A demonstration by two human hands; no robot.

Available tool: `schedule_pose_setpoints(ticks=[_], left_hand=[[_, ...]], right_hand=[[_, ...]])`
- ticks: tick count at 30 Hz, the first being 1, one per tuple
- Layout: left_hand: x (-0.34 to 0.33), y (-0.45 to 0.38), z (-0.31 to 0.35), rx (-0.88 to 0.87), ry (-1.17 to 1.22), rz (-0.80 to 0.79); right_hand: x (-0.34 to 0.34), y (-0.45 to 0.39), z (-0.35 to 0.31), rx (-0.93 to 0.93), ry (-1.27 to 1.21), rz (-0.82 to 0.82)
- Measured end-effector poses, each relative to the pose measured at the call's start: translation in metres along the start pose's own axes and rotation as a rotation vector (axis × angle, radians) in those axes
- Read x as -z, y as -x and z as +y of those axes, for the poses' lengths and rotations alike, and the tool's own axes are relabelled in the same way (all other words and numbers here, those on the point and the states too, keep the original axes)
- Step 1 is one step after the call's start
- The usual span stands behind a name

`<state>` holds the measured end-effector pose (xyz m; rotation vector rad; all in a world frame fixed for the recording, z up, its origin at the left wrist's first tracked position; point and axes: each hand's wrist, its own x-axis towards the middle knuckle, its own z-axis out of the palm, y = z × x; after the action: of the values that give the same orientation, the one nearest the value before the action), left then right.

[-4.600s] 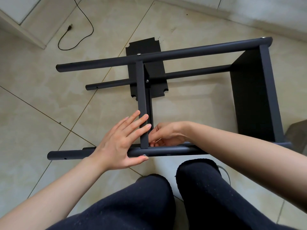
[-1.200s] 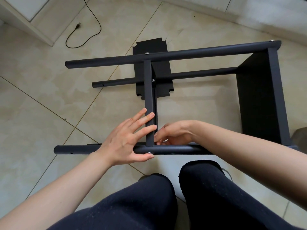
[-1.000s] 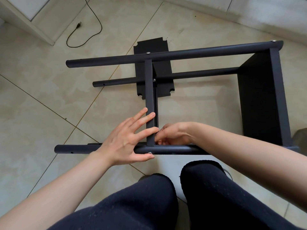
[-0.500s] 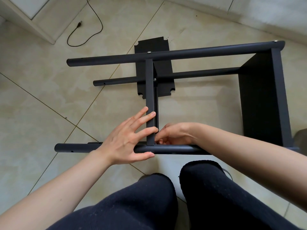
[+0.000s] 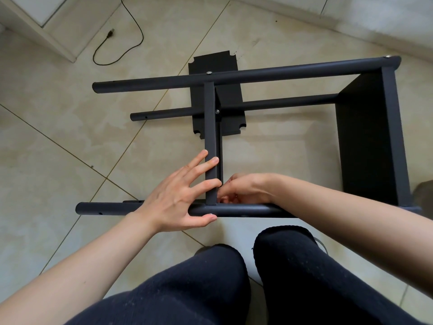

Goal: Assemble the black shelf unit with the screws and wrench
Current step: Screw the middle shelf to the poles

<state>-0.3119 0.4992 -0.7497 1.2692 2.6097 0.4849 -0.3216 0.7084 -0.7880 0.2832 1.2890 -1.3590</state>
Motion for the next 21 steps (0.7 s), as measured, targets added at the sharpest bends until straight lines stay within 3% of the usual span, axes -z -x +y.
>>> schedule_pose_setpoints(ticks=[5, 21], left_hand=[[0.001, 0.000, 0.000, -0.008, 0.010, 0.003], [-0.001, 0.002, -0.002, -0.028, -0.020, 0.008]], right_hand=[[0.004, 0.002, 0.001, 0.032, -0.087, -0.106], [-0.002, 0.006, -0.010, -0.012, 0.029, -0.025]])
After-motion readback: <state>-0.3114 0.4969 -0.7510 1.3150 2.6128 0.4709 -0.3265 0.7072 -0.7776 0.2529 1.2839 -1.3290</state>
